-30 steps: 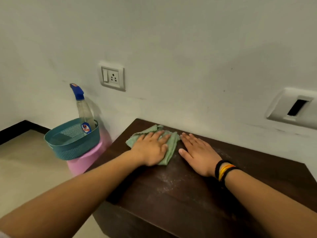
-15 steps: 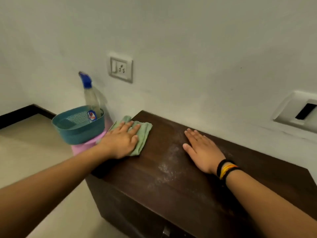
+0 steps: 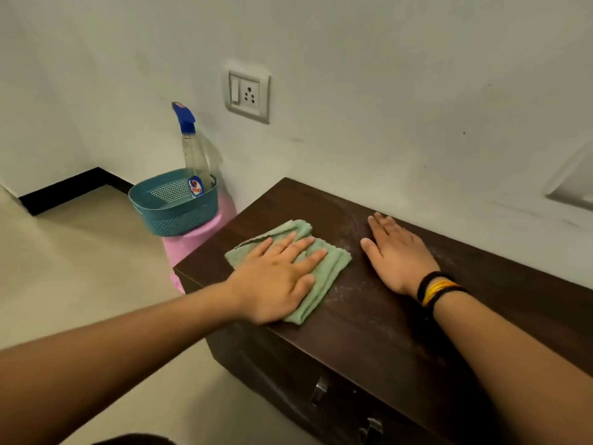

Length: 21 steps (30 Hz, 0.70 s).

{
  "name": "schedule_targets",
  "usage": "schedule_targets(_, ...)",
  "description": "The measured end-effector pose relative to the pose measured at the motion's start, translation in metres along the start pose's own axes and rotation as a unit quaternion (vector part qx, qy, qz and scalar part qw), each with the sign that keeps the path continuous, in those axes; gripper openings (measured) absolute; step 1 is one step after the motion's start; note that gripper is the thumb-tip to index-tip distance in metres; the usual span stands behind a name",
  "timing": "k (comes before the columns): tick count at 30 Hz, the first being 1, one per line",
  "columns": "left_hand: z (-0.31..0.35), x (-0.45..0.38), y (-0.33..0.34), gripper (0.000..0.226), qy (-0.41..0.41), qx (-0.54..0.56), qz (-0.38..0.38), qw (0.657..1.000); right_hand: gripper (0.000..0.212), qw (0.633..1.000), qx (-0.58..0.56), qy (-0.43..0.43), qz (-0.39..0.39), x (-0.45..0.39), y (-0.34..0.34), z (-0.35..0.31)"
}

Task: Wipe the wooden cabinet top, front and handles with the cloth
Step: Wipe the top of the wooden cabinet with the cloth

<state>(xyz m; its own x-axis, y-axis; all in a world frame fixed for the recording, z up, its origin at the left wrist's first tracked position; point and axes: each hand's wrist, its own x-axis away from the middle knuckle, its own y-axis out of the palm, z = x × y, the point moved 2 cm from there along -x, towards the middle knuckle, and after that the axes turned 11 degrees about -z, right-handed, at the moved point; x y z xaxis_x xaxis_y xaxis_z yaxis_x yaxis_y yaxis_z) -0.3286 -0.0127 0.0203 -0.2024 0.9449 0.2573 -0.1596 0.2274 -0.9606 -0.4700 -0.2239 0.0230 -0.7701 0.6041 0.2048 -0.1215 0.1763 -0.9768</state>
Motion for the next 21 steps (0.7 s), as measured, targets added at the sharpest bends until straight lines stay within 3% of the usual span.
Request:
schedule_targets(3, -0.041, -0.031, -0.026, 0.057, -0.078, 0.031, 0.012, 0.996, 0.067, 1.0, -0.016, -0.005, -0.005, 0.006, -0.003, 0.003)
schedule_targets(5, -0.063, -0.006, -0.013, 0.065, -0.152, 0.039, 0.017, 0.987, 0.069, 1.0, -0.028, 0.01, 0.0, 0.014, 0.004, 0.0)
schedule_targets(6, -0.052, 0.014, -0.002, 0.07, -0.15, 0.033, 0.021, 0.988, 0.069, 1.0, -0.024, 0.018, 0.006, 0.015, 0.007, -0.001)
schedule_targets(10, 0.017, 0.003, 0.003, 0.077, 0.038, -0.008, -0.016, 0.999, 0.068, 0.999, -0.021, 0.026, -0.007, 0.013, -0.004, 0.002)
schedule_targets(11, 0.007, -0.018, -0.01, 0.074, 0.035, 0.0, -0.012, 0.999, 0.068, 0.999, -0.025, 0.025, -0.006, 0.014, -0.005, 0.002)
schedule_targets(13, -0.041, -0.039, -0.036, 0.066, -0.046, 0.018, -0.008, 0.999, 0.069, 0.999, -0.035, 0.038, -0.001, 0.02, -0.006, 0.004)
schedule_targets(15, -0.069, -0.013, -0.022, 0.065, -0.113, 0.015, -0.004, 0.994, 0.07, 0.998, -0.028, 0.057, 0.003, 0.023, -0.001, 0.003)
schedule_targets(18, 0.001, 0.042, 0.011, 0.073, -0.033, -0.002, 0.045, 0.998, 0.07, 0.997, -0.017, 0.071, 0.005, 0.017, -0.001, 0.006)
schedule_targets(20, 0.028, 0.021, 0.014, 0.062, 0.049, -0.019, 0.025, 0.998, 0.069, 0.998, -0.027, 0.061, -0.004, 0.015, 0.0, 0.005)
schedule_targets(21, 0.026, 0.0, 0.004, 0.059, 0.048, -0.006, 0.012, 0.999, 0.069, 0.998, -0.027, 0.051, -0.007, 0.015, 0.002, 0.005)
